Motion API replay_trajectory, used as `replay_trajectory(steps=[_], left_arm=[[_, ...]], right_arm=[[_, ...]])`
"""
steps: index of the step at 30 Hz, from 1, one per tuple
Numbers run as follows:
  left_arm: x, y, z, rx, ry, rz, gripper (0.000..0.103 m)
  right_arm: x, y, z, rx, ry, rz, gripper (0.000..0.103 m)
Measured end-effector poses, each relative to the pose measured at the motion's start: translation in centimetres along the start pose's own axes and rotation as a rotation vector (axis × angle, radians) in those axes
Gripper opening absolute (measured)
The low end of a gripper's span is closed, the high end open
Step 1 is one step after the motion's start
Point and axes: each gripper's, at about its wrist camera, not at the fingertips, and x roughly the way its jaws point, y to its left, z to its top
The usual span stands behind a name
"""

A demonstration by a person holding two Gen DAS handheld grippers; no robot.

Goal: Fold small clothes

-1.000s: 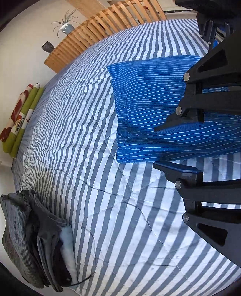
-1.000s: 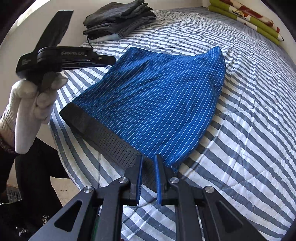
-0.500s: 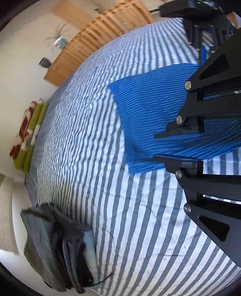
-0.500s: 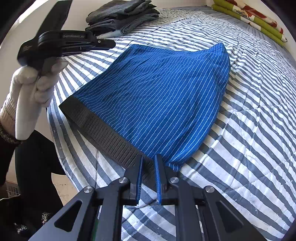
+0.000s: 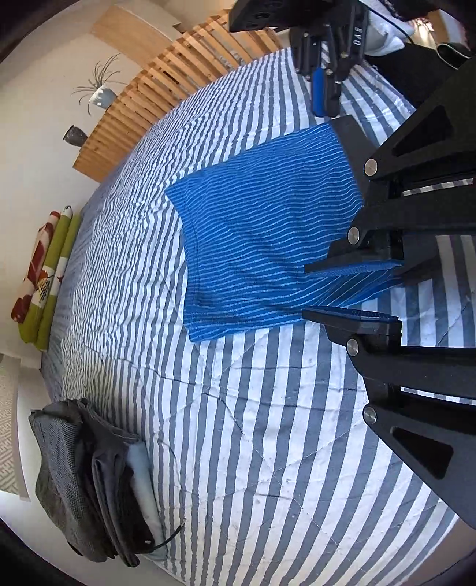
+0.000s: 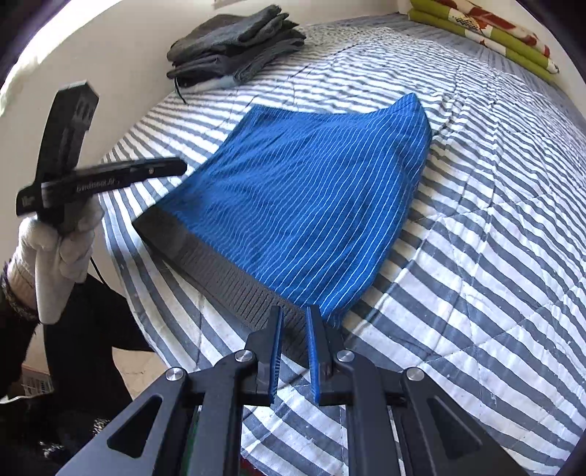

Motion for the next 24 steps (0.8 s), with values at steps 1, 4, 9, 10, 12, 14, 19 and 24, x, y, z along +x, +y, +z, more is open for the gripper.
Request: replay_trajectory(steps=[1,4,9,10,12,14,19,24], left_arm=[[0.2,-0.5,-0.3,0.017,0.013,-0.004,0.017],[1.0,-2.0,-1.8,0.087,0.056,-0.011,0.017],[2.5,-2.2,-3.9,0.126,0.080,0.016,0.019],[2.1,-2.0,-3.9,0.114,0.088,0.004,0.019],[1.1,-1.6,-3.4,0.092,0.087,-0.028,0.022],[-0.1,-1.0,-2.5,0.074,0.063,-0.025,0.032],[-0.4,0.9,1.5,0.002,0.045,-0.015,0.059],[3.2,3.1,4.3,-0.123,0.122,-0.047,0.057]], right_arm=[[-0.5,-0.3,0.2,0.019,-0.021,0.008,0.012],[-0.8,-0.6,0.8,0.051,-0.049,0.028,0.012],[1.7,-0.1,0.0,0.001,0.052,-0.031,0.012],[2.1,-0.3,-0.5,0.000,0.071,-0.039,0.012],[1.7,-0.8,-0.6,0.012,0.075,-0.019,0.012],[0.5,-1.3,-0.3,0.023,0.057,-0.009,0.012],[-2.4,-4.2,1.4,0.126,-0.065,-0.051,0.032],[-2.0,-8.2,3.4,0.275,-0.087,0.019,0.032]])
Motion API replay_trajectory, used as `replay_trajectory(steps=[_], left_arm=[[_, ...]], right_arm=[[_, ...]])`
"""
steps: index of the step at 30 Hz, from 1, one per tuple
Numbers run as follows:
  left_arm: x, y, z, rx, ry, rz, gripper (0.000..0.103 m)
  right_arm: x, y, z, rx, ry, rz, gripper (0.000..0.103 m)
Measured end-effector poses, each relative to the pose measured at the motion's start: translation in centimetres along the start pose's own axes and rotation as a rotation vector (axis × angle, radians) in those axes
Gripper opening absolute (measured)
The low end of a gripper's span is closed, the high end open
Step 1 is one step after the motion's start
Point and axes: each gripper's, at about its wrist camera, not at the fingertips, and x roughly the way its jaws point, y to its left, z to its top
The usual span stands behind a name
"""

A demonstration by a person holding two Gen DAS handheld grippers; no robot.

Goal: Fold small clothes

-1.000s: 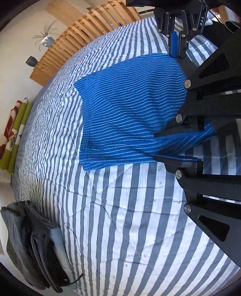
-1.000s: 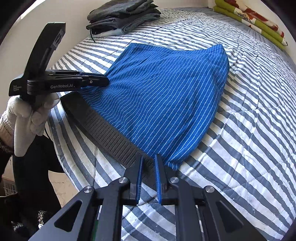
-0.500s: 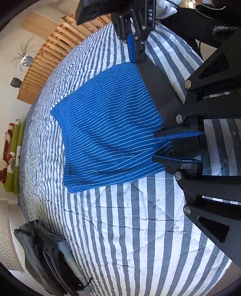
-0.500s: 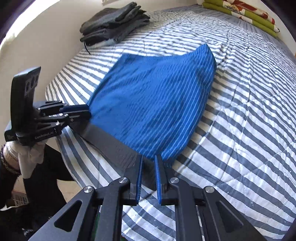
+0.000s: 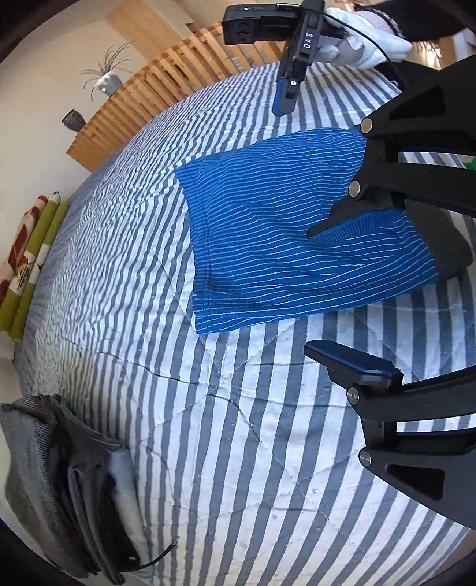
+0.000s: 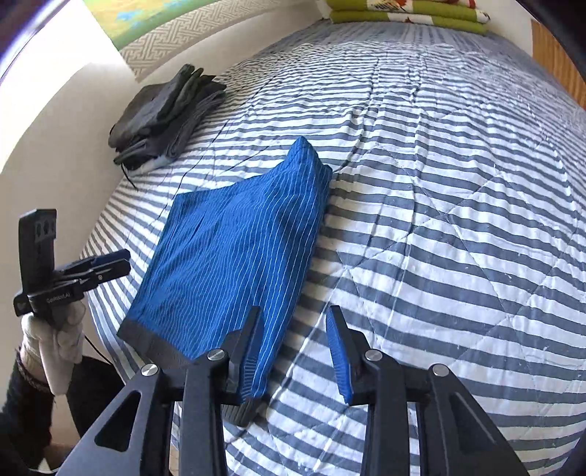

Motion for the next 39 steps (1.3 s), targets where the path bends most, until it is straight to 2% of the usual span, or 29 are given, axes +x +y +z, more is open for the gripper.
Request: replay_trajectory(steps=[2,6,8,12,13,20,22,25,27,33,39], left_arm=[[1.4,0.7,0.6,-0.043,0.040,-0.013,0.055],[3.0,1.3,1.0,-0.063,0.076,-0.038,0.046],[3.3,1.4,1.0,-0.066,0.078,-0.047,0.043],[3.8,1.5,1.3,-0.060,0.093,-0.046,0.027],[3.9,1.4,1.3,-0.059,0.093,-0.046,0.026],[4.6,0.9,1.4,-0.042,0.085,-0.055,0.007],[4.6,1.1,1.4,-0.048,0.077,-0.064,0.006],[4.4,1.7,1.3,-0.086,0.066,-0.096,0.005],[4.2,2.1,1.1,-0.105,0.054,-0.115,0.005],[2.4,2.3,1.0,-0.146,0.005,-0.167,0.004],[-2.1,0.0,0.7,-0.122,-0.077,-0.211,0.004]], right_arm=[[1.0,-0.8,0.9,0.039,0.022,0.034,0.032],[2.8,-1.5,1.3,0.074,0.068,0.088,0.032],[3.4,-1.6,1.1,0.080,0.087,0.110,0.032],[5.0,-1.7,1.2,0.089,0.109,0.145,0.032],[5.3,-1.7,1.2,0.089,0.112,0.157,0.032],[5.8,-1.9,1.6,0.117,0.103,0.232,0.031],[6.0,-2.1,1.6,0.126,0.106,0.242,0.018],[6.1,-2.4,1.5,0.143,0.103,0.253,0.007],[5.8,-2.7,1.4,0.150,0.091,0.256,0.004],[4.3,-2.5,1.5,0.150,0.042,0.259,0.001],[1.2,-1.5,1.4,0.142,-0.036,0.289,0.001]])
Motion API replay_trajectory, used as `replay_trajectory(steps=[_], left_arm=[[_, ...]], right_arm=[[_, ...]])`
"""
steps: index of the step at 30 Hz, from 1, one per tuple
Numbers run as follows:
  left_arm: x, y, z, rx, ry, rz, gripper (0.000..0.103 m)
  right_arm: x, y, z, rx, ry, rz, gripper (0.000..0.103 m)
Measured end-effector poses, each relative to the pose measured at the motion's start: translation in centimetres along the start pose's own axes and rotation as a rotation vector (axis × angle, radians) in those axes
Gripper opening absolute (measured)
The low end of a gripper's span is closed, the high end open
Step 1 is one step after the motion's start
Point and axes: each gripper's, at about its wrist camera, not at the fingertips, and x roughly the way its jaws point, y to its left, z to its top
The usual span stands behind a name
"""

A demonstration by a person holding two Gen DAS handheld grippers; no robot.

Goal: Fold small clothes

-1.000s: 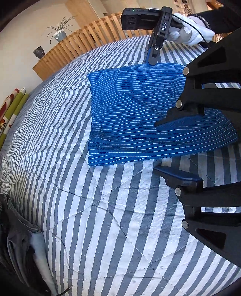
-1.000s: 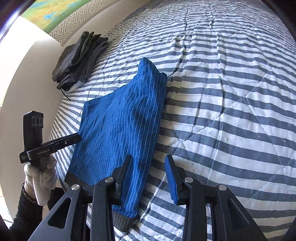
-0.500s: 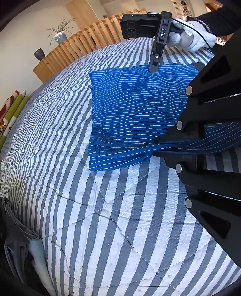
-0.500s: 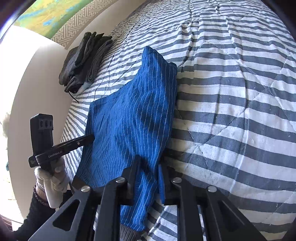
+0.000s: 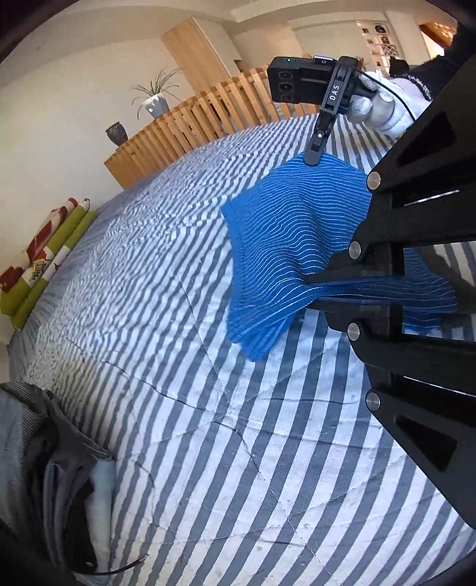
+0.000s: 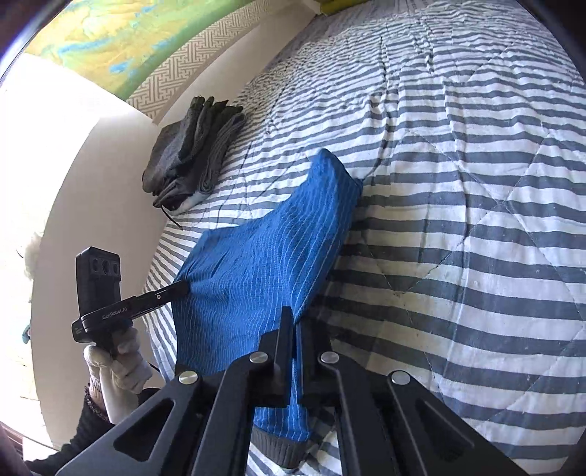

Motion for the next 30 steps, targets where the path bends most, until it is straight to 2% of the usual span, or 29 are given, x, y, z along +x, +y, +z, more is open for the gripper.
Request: replay_trajectory(steps=[6,12,16,20,25,28,30], left_arm=[[-5.2,-3.5,-2.4,0.015,-0.050,-0.074,0.004],[-10.0,-6.0,-7.5,0.046,-0.013,-0.095,0.004],[-10.5,-6.5,-8.5,0.048,0.035,-0.094,0.004],[-5.7,-3.8,-6.3,-0.046,0.099,-0.085,0.004],[1.3,-0.3,-2.5,-0.125,0.144,-0.035,0.004],[3.5,0.8,-1.0,-0.146,0.153,-0.020,0.004],[4.5,1.4,-0.2,-0.152,0.154,-0.013,0.004]], right_arm=[[-5.3,2.3,-1.7,-0.006,-0.098,0.068,0.001],[-11.2,5.5,-6.9,-0.064,-0.148,0.095,0.001],[-13.6,7.0,-9.7,-0.091,-0.150,0.083,0.001],[-12.4,5.0,-8.8,-0.015,-0.109,0.085,0.001],[-6.8,-0.5,-4.8,0.139,-0.042,0.055,0.001],[-3.9,-3.1,-2.6,0.196,-0.016,0.018,0.001],[-2.7,-4.3,-1.5,0.228,-0.004,0.023,0.001]])
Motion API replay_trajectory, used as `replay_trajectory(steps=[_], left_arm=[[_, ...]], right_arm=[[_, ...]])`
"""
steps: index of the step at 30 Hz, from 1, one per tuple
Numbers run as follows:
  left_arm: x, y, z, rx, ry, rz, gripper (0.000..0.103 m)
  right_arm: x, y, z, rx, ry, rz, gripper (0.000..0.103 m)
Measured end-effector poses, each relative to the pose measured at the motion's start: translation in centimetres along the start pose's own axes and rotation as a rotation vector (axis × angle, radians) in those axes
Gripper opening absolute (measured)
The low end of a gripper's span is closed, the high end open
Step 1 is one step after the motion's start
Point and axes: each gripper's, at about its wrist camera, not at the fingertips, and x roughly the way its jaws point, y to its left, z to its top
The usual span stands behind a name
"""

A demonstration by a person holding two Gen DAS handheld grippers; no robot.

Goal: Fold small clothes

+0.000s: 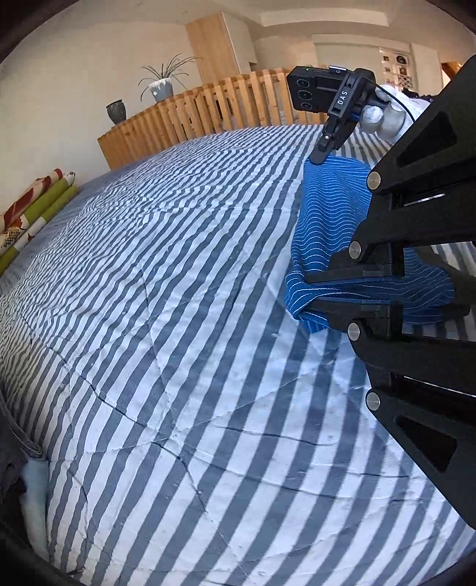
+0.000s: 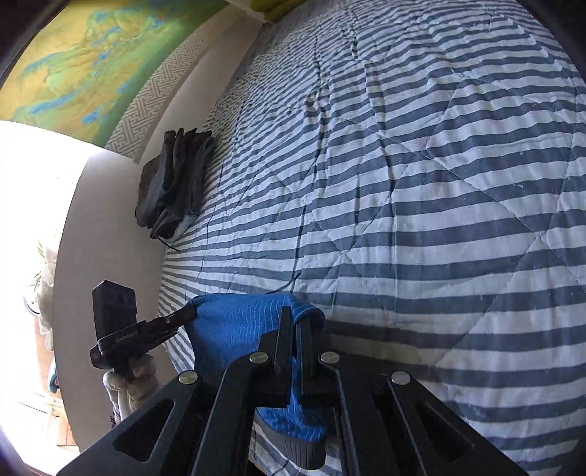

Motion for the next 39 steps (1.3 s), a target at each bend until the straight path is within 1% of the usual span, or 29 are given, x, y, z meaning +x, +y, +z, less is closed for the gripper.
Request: replay_trajectory(steps=[3,5,6,8,9,11,14,15,17,20,22,23,25,26,27,28,30,33,39], left_arm=[[1.1,0.6,1.0,-0.015,0.012,0.003,0.004],[1.9,0.9,1.5,-0.006,0.019,0.009,0.005],[2.1,1.0,1.6,-0.006,0.023,0.009,0.007],[1.9,1.5,2.0,-0.029,0.018,-0.014,0.007],[1.6,1.8,2.3,-0.045,0.012,-0.039,0.007],[1.0,1.8,2.6,-0.041,0.007,-0.051,0.007],[0.1,1.2,2.0,-0.010,0.020,-0.064,0.009],[-0.1,1.0,1.7,-0.002,0.023,-0.067,0.012],[-0.5,0.6,1.1,0.016,0.022,-0.057,0.016],[-0.1,0.3,0.4,0.043,0.035,-0.037,0.016],[0.5,0.8,0.3,0.030,0.033,-0.026,0.016],[0.6,1.1,0.4,0.020,0.030,-0.019,0.013],[1.0,1.3,0.5,0.023,0.030,-0.009,0.014],[1.1,1.3,0.5,0.025,0.028,-0.006,0.011],[1.2,1.2,0.4,0.034,0.028,-0.003,0.005],[1.2,1.0,0.3,0.044,0.026,0.003,0.004],[0.9,0.5,0.2,0.066,0.013,0.019,0.003],[0.5,-0.1,0.1,0.077,-0.004,0.019,0.002],[-1.7,-1.4,-0.3,0.115,-0.037,0.005,0.002]], right_arm=[[1.1,-0.4,1.6,0.001,0.008,-0.009,0.001],[1.7,-0.5,2.2,-0.009,0.016,-0.026,0.001],[2.1,-0.6,2.4,-0.015,0.020,-0.039,0.001],[2.8,-0.8,2.8,-0.024,0.033,-0.064,0.001],[3.1,-0.9,2.9,-0.028,0.043,-0.074,0.004],[3.3,-0.9,3.0,-0.029,0.047,-0.067,0.005],[2.8,-0.5,2.6,-0.053,0.040,-0.065,0.005],[2.9,-0.2,2.5,-0.056,0.040,-0.065,0.005],[2.7,0.0,2.3,-0.057,0.040,-0.063,0.005],[2.6,0.0,2.2,-0.049,0.040,-0.054,0.005],[2.9,-0.1,2.2,-0.038,0.048,-0.051,0.005],[3.0,-0.1,2.1,-0.037,0.053,-0.051,0.005],[3.2,0.0,2.0,-0.041,0.057,-0.059,0.005],[3.3,0.0,1.9,-0.044,0.058,-0.059,0.005],[3.4,0.1,1.9,-0.047,0.059,-0.059,0.005],[3.4,0.3,1.8,-0.051,0.058,-0.059,0.005],[3.3,0.5,1.8,-0.057,0.053,-0.060,0.005],[3.0,0.5,1.9,-0.051,0.042,-0.057,0.004],[1.6,1.0,1.6,-0.064,0.020,-0.027,0.002]])
